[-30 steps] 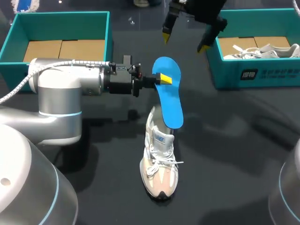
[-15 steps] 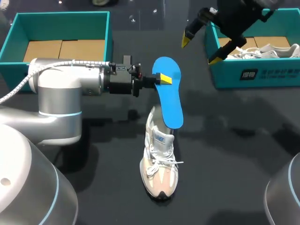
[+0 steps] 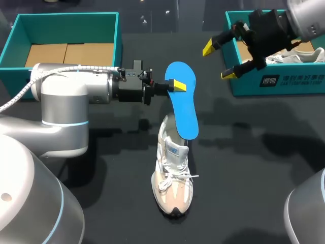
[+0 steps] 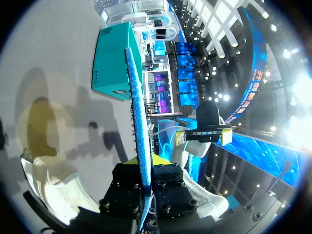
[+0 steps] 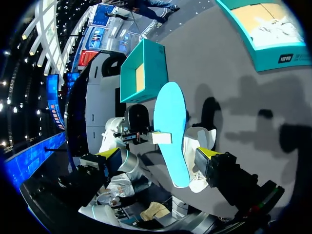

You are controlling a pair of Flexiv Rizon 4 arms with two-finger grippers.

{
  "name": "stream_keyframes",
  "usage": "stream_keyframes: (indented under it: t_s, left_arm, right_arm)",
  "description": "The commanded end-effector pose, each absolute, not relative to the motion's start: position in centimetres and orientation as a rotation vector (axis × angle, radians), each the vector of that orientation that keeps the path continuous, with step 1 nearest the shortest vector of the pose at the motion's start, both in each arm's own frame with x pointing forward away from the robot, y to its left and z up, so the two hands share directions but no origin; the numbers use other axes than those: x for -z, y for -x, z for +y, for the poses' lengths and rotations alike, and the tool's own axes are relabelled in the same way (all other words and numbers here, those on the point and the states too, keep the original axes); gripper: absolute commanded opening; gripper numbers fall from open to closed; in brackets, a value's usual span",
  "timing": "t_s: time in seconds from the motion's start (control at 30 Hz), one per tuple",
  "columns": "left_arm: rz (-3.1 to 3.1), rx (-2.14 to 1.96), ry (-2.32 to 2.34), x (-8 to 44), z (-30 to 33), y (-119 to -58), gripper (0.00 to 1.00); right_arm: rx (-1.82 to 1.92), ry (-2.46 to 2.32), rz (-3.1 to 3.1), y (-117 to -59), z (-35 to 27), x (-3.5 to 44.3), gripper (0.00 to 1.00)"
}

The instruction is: Take the shoe out of the shoebox, open the shoe tongue, remove and reinsert the insole, then place the shoe into the shoebox

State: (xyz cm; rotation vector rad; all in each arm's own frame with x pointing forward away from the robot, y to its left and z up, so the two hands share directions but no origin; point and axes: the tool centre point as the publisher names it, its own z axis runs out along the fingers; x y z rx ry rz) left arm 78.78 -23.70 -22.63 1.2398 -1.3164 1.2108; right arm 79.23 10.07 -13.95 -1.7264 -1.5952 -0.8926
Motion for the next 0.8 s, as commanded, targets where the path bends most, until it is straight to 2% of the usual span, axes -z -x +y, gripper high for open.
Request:
stream_keyframes:
  t_s: [0.03,0.33,0.8]
  left_arm:
    - [-1.315,-1.214,-1.242,22.6,-23.7,-78.7,0.00]
    - [-1.320,-1.297,-1.183,21.7,-22.9,-78.6,0.00]
    - [-1.524,-1.723,-0.822,18.7,-21.3,-79.7,0.00]
  right_arm:
    - [1.056,1.572,-1.438,-78.8,9.8,14.8,1.00]
    - [1.123,1.511,-1.386,-78.3,9.8,16.3,1.00]
    - [1.187,1.438,-1.334,-78.5,10.0,17.2,1.00]
